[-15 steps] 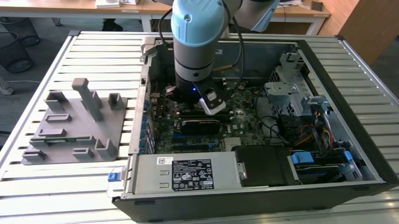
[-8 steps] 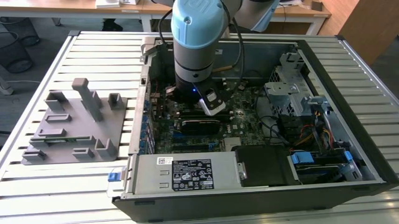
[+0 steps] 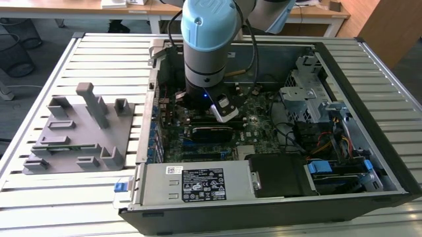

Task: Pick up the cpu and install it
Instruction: 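Install the second cpu locking lever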

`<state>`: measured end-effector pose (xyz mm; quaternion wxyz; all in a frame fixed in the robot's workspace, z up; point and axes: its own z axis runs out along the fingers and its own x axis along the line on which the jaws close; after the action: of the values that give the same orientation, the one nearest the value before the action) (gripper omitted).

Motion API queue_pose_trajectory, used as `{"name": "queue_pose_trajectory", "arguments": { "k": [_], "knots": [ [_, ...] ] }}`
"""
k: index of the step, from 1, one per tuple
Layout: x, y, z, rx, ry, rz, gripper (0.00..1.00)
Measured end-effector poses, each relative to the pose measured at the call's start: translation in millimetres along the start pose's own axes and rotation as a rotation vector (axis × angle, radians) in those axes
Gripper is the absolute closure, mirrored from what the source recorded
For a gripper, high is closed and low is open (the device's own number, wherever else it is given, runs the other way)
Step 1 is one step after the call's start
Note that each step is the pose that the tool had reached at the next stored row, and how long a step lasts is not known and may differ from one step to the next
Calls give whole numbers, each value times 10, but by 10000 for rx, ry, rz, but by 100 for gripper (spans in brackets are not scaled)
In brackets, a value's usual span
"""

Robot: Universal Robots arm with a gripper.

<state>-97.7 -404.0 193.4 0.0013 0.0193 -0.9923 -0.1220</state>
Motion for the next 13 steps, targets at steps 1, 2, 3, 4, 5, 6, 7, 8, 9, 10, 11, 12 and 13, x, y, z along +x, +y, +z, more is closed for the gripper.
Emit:
{"name": "queue_pose_trajectory", "arguments": {
  "k": [1,2,3,4,5,6,7,8,9,10,11,12,13],
  "knots": [
    [0,0,-1,14,2,0,89],
    [0,0,-1,21,3,-1,89],
    [0,0,-1,24,3,-1,89],
    [0,0,0,26,2,0,89],
    [0,0,2,28,3,0,89],
    [0,-1,3,27,2,0,89],
    [0,-2,3,26,2,0,89],
    [1,-4,3,26,1,1,89],
    [1,-7,3,26,1,1,89],
    [1,-10,2,27,1,0,89],
    [1,-13,1,29,2,0,89],
    [1,-15,1,31,2,1,89],
    [1,-16,1,31,2,1,89]
  ]
}}
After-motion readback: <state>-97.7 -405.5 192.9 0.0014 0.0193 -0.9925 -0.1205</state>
